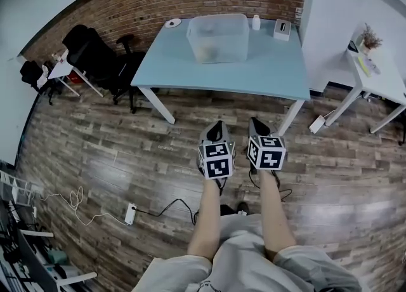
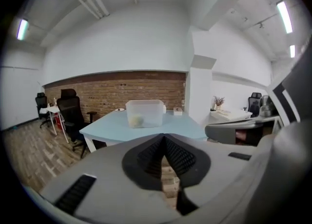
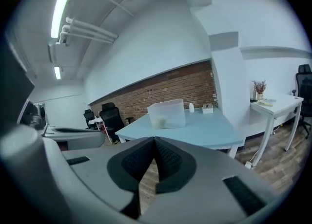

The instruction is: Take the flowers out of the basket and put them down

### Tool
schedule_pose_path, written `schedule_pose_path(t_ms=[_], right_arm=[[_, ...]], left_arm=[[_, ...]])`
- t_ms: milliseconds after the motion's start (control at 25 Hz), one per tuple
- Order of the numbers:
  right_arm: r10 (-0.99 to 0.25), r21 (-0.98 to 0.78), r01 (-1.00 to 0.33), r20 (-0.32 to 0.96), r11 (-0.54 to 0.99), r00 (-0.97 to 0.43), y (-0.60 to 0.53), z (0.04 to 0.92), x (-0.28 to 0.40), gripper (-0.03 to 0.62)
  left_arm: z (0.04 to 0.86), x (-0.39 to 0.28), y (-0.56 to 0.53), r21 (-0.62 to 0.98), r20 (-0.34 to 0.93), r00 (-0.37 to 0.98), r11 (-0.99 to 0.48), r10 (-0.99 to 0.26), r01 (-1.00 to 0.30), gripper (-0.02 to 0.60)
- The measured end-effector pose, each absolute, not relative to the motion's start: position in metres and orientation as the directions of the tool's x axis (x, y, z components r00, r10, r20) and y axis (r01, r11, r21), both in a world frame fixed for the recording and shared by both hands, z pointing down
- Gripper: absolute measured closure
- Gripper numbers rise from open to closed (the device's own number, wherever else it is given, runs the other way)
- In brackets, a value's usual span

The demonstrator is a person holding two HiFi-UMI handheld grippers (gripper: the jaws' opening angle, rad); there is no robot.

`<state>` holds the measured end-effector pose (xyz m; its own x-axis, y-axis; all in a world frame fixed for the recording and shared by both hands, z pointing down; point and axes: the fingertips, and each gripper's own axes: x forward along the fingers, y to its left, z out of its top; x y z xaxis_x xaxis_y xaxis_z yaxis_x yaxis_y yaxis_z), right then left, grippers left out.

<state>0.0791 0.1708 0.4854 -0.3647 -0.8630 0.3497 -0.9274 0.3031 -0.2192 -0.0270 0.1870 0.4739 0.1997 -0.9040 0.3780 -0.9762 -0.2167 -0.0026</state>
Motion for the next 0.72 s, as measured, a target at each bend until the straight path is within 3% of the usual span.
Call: schedule_pose_path(t_ms=[360, 720], right_arm=[[-0.843, -0.163, -0.925, 0.379, 0.344, -0.381, 0.159, 0.492, 0.075, 0.576], [-0.868, -0.189, -0.936, 0.354, 0.298, -0.348, 0.110, 0.501, 0.083, 0.576]], left_arm=[[0.482, -0.041, 0.171, 0.056, 0.357, 0.183, -0.175, -0.916, -0.983, 0.565], [0.491, -0.027, 0.122, 0.025, 0.368, 0.236, -0.244, -0.900, -0.969, 0.565]])
